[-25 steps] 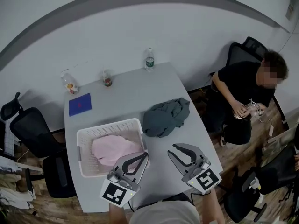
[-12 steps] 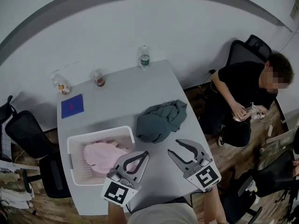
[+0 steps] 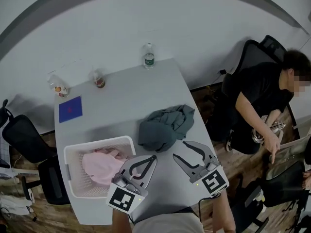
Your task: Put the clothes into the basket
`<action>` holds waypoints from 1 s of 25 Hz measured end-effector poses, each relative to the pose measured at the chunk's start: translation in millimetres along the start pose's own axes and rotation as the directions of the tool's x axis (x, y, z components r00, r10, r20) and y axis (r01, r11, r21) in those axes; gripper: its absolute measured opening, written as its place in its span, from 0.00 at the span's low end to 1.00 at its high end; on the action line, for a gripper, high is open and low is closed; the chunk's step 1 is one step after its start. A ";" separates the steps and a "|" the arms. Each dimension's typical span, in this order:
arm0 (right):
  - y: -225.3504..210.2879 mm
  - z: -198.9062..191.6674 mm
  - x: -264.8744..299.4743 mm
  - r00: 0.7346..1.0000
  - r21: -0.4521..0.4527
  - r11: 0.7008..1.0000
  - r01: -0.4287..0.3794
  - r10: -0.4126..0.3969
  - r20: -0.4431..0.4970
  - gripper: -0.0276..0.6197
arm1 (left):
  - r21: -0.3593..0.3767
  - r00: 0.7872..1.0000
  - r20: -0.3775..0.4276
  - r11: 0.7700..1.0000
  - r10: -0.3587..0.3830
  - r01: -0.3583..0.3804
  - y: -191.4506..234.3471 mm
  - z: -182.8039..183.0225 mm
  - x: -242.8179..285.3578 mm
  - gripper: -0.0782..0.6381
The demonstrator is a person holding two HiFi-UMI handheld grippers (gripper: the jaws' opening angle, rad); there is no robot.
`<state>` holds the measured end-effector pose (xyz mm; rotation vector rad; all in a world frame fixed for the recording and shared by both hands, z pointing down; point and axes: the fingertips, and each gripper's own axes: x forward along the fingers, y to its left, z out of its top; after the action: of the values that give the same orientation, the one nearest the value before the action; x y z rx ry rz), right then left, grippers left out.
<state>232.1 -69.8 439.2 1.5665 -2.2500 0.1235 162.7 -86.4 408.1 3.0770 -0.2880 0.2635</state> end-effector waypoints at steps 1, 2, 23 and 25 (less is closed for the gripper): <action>-2.4 -1.5 2.1 1.000 -0.003 1.000 -0.002 0.002 -0.004 0.33 | -0.002 1.000 0.001 1.000 -0.001 0.001 1.4 -0.1 3.2 0.12; -4.7 -2.7 4.1 1.000 -0.006 1.000 -0.004 0.004 -0.008 0.33 | -0.003 1.000 0.002 1.000 -0.003 0.003 2.6 0.1 6.4 0.12; -39.4 -49.1 46.5 0.981 -0.118 0.989 -0.086 0.063 -0.185 0.47 | -0.035 0.999 -0.007 0.999 -0.038 0.038 12.5 -13.7 50.5 0.12; -41.4 -55.4 52.2 0.974 -0.132 0.986 -0.106 0.076 -0.213 0.48 | -0.039 0.999 -0.009 0.998 -0.039 0.039 12.7 -14.7 53.2 0.12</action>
<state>269.5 -114.9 503.0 1.3133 -2.1182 0.1413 209.4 -107.6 432.0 3.0386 -0.2298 0.2677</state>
